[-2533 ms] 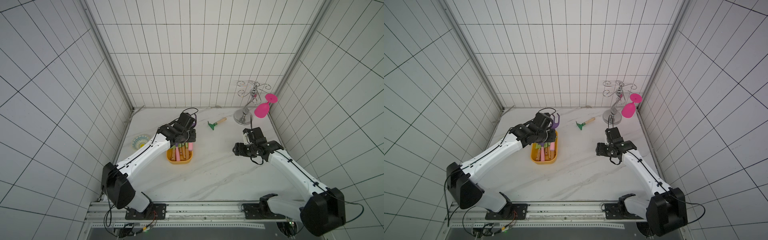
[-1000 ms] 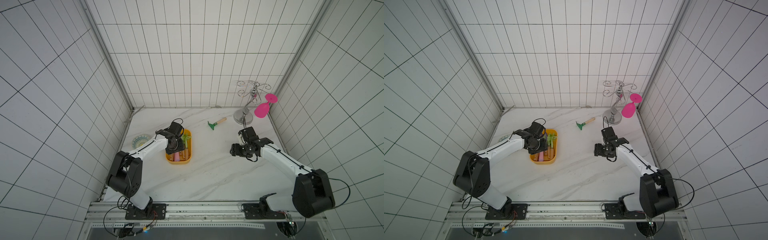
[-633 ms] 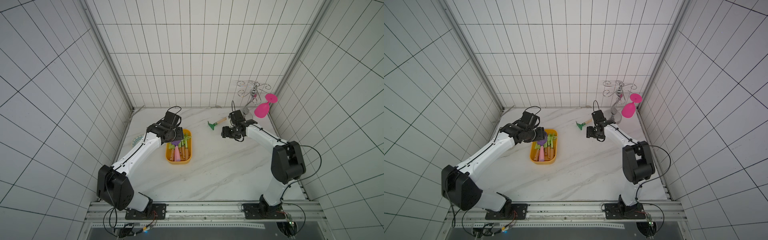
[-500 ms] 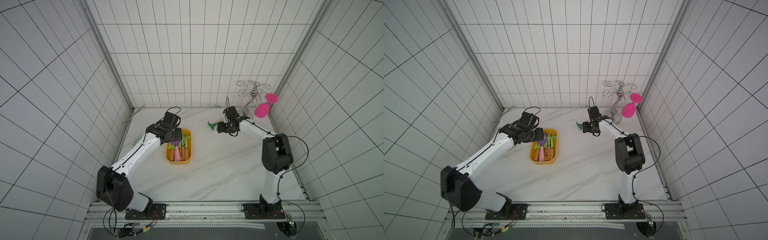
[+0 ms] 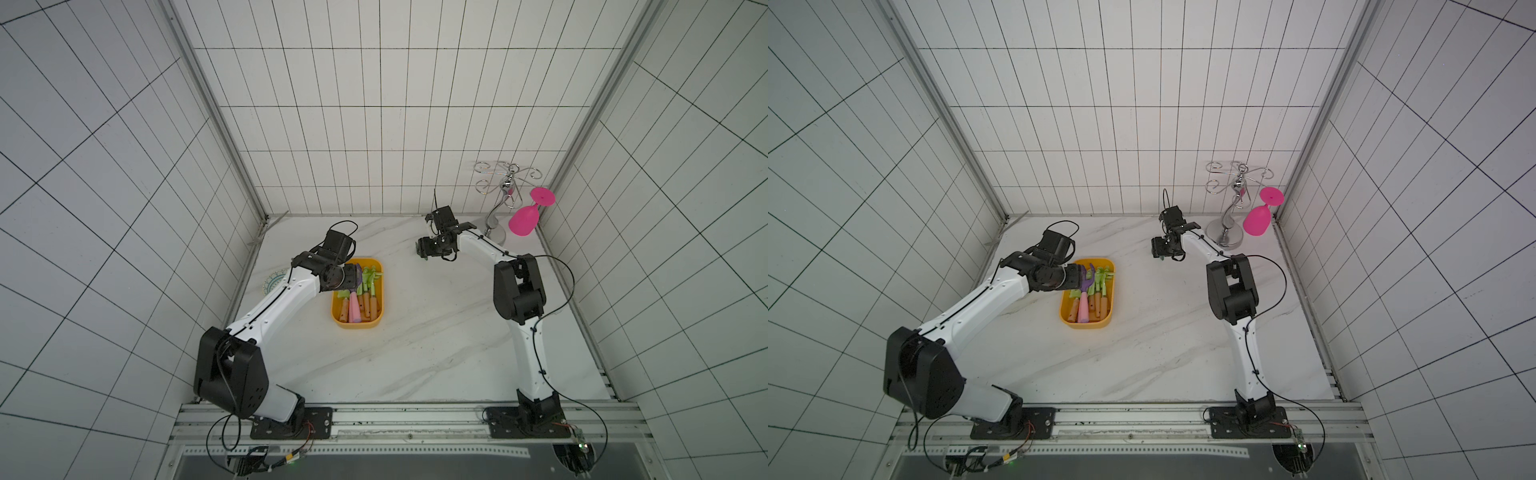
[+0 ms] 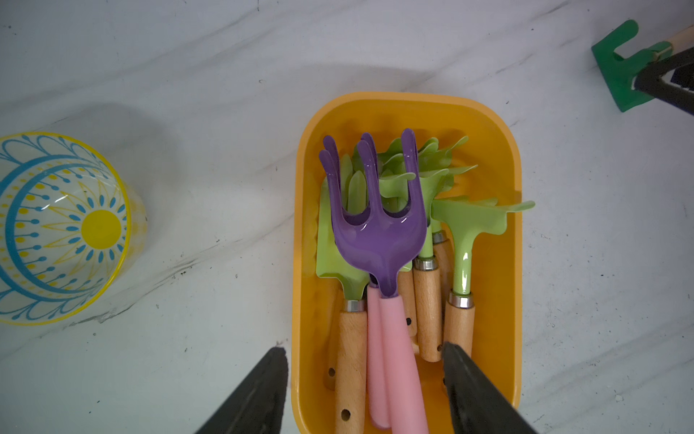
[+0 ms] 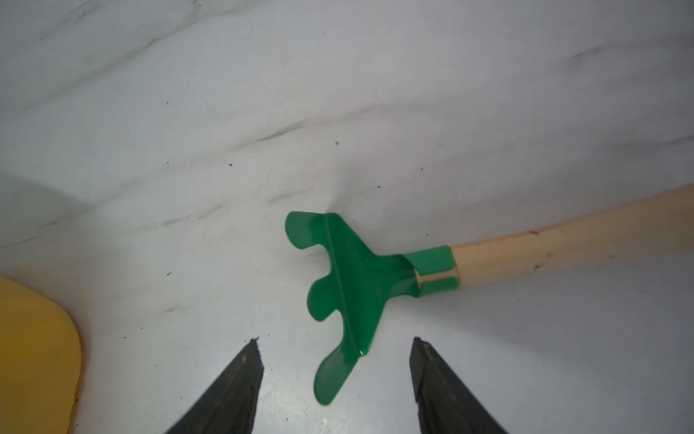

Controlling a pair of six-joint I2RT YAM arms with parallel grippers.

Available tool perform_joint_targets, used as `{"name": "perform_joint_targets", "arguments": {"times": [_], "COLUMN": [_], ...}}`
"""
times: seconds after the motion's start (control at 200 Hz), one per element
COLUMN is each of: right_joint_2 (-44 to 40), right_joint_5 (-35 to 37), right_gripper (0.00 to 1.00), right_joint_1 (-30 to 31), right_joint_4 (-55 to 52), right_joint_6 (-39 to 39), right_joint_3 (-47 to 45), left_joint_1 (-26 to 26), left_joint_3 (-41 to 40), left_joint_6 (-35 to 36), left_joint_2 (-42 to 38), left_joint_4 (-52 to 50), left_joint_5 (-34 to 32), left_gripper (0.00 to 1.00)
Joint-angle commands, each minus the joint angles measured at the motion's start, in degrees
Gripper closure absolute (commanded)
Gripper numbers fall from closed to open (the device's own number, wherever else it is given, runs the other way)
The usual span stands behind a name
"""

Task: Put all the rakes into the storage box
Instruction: Pick up the rake at the center of the board.

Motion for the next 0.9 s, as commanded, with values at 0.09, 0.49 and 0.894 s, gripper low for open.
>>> {"name": "perform_joint_targets", "arguments": {"times": [0.09,0.49,0.894], "right_joint_2": [1.0,0.5,-4.8], "right_joint_5": [-2.1,-7.6,5.3], "right_gripper": [0.35,0.34,0.29], "right_joint_1": [3.3,8.5,1.6], "right_joint_4": [-1.2,-0.9,-10.2], "right_joint_6": [1.4,3.9,-18.1], "right_joint_3": [1.4,1.6,0.3], "left_joint_1": [1.6,2.3,2.3], "left_joint_3": [-0.9,-1.8,-2.8], "left_joint_6": [1.7,1.7,1.7], "left_joint_2": [1.1,0.8,-1.9], "left_joint_4": [1.6,1.6,1.1], "left_joint_5": [1.6,2.8,3.2], "left_gripper": [0.33,0.33,0.33]}}
